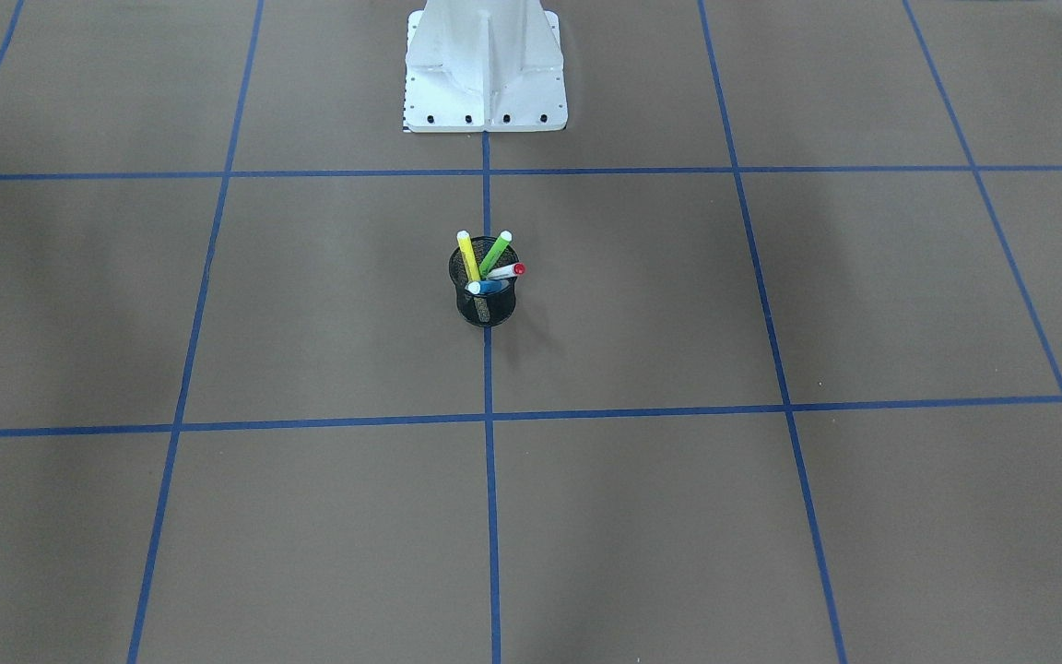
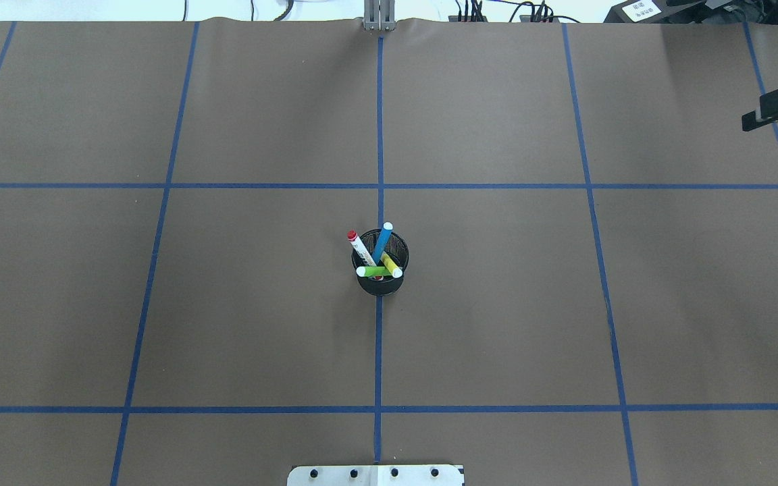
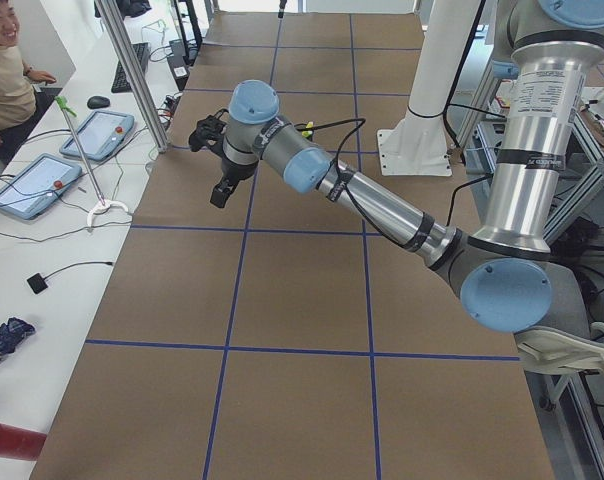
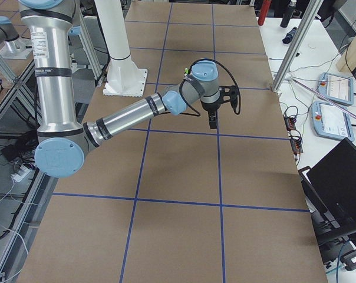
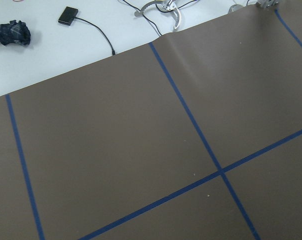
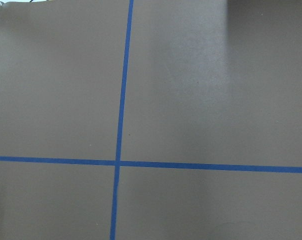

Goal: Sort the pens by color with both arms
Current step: 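Move the right gripper toward the pen cup while the left arm advances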

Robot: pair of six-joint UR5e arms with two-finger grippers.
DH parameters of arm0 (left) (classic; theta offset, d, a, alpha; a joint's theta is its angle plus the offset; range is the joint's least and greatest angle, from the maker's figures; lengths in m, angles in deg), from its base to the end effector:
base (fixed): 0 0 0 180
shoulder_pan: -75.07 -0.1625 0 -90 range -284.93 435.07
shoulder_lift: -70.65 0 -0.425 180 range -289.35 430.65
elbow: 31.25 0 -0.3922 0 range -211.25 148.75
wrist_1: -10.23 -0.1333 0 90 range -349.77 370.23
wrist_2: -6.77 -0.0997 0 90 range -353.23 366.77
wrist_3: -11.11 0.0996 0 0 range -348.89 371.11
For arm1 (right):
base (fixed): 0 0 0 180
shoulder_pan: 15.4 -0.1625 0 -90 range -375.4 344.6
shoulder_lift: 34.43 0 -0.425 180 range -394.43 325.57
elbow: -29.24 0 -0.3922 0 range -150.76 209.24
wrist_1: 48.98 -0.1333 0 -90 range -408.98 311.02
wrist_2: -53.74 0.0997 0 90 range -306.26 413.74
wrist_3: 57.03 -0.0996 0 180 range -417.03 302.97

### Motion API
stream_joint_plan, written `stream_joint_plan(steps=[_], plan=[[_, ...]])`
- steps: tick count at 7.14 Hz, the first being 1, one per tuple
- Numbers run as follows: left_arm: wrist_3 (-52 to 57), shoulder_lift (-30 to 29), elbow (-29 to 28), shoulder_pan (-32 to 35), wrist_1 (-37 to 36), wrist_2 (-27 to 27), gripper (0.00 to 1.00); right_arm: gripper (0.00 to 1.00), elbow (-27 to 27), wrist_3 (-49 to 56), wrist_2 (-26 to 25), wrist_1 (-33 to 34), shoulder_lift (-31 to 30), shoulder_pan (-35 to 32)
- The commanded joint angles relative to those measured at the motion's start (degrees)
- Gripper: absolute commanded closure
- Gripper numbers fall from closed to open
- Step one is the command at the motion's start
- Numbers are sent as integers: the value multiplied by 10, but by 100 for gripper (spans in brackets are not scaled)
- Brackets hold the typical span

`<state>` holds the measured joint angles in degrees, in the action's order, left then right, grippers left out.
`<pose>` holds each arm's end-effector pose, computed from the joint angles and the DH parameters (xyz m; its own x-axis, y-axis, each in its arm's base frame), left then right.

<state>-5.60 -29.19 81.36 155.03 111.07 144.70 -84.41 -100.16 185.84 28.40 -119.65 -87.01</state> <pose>0.0325 -0.5243 0.3510 0.5834 0.3858 -0.7147 0.0427 0.8642 0.5014 -0.0959 -0.4993 0.3896 0.5751 0.0135 0.8180 -0.2128 0.9679 0.1336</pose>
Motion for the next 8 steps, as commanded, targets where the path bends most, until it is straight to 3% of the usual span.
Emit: stream_joint_plan(steps=[1, 4, 6, 8], plan=[[-129, -42, -2, -67, 1, -5, 0, 0, -1, -97, -42, 5, 39, 63], [-264, -91, -2, -179, 1, -86, 0, 0, -2, -185, -108, 128, 155, 140], [-289, -105, -3, -225, 1, -115, 0, 1, 8, -251, -114, 132, 200, 199], [-283, -103, -3, -229, 1, -115, 0, 1, 52, -278, -107, 157, 271, 235]])
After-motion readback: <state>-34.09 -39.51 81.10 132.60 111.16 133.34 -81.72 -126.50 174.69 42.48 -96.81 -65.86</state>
